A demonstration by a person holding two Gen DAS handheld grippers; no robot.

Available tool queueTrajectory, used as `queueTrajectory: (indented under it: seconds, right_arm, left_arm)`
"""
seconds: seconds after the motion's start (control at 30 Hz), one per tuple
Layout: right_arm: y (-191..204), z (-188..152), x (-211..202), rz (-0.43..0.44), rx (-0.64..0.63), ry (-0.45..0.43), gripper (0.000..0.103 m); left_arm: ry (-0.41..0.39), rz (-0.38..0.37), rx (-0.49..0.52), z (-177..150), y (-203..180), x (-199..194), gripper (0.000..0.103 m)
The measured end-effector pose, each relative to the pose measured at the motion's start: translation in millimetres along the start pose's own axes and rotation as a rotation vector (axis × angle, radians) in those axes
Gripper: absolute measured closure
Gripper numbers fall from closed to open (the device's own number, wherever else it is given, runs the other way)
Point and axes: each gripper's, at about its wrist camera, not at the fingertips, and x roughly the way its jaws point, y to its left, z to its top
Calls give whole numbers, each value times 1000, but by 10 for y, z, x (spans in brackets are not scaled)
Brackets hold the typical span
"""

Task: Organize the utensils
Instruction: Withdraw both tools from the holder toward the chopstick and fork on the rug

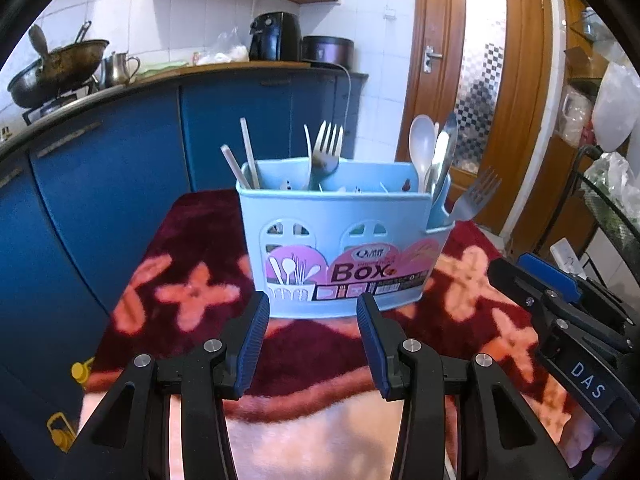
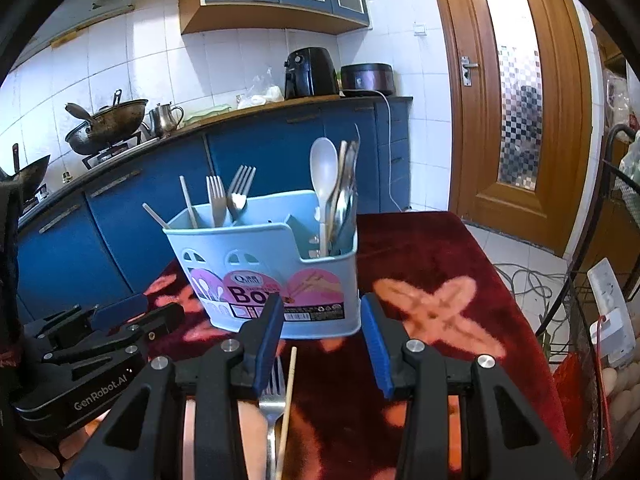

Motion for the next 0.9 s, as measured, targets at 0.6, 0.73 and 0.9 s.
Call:
queueTrajectory:
  seconds: [0.6, 0.73, 0.9]
  right_arm:
    - [-404, -312, 184, -28, 101, 96, 60]
    - [-497, -366, 213, -34, 127, 111, 60]
    - [-577, -419, 237, -38, 148, 125, 60]
  left_arm:
    - [175, -93, -24, -253, -110, 535, 56]
    - [201, -132, -34, -304, -152, 625, 56]
    - [210, -172, -28, -351, -212, 701, 56]
